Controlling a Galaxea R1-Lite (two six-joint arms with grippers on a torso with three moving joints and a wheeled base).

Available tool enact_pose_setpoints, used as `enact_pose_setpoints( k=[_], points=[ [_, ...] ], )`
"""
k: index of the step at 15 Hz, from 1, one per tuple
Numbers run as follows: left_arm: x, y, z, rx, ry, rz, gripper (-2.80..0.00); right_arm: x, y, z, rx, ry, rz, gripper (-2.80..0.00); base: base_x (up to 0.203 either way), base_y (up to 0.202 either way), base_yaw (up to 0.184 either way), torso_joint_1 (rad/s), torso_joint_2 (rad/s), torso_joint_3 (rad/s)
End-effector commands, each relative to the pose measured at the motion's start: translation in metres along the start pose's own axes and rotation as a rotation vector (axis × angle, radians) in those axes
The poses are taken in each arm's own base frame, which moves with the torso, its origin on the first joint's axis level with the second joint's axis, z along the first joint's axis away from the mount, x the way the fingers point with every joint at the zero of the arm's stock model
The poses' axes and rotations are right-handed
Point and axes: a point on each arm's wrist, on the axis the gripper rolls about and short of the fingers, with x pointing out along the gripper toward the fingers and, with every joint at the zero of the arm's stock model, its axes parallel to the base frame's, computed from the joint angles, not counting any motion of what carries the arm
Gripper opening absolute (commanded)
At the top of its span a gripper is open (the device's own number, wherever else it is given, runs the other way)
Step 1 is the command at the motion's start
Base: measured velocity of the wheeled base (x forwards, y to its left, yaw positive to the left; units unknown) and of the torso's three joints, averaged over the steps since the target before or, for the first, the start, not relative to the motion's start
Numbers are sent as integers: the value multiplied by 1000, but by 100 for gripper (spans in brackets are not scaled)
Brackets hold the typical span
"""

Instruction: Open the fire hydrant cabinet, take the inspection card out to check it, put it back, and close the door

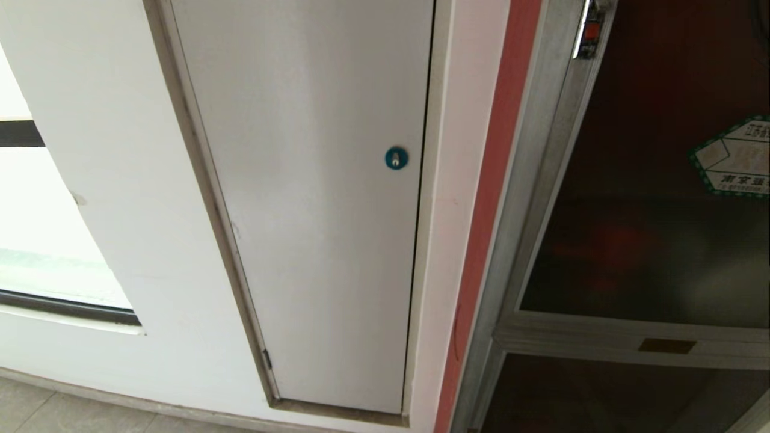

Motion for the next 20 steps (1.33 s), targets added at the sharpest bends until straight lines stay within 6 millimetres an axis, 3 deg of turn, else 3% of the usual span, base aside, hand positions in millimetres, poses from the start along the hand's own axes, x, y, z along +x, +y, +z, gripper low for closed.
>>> enact_pose_setpoints(
  k=[1, 3, 5, 8, 11, 15, 20],
  points=[
    [0, 0, 0, 0, 2, 0, -280, -30, 16, 27, 28, -55, 56, -280, 0, 0, 0, 0, 0, 0],
    [0, 0, 0, 0, 2, 0, -280, -51, 27, 34, 172, 14, 111, -280, 0, 0, 0, 0, 0, 0],
    [0, 0, 0, 0, 2, 0, -280, -58, 30, 30, 300, 98, 161, -280, 0, 0, 0, 0, 0, 0],
    [0, 0, 0, 0, 1, 0, -280, -50, 28, 18, 363, 171, 139, -280, 0, 0, 0, 0, 0, 0],
    [0, 0, 0, 0, 2, 0, -280, -29, 26, -1, 403, 238, 121, -280, 0, 0, 0, 0, 0, 0],
    [0, 0, 0, 0, 1, 0, -280, -7, 13, -14, 426, 206, 74, -280, 0, 0, 0, 0, 0, 0],
    [0, 0, 0, 0, 2, 0, -280, -1, 5, -19, 421, 206, 46, -280, 0, 0, 0, 0, 0, 0]
  ],
)
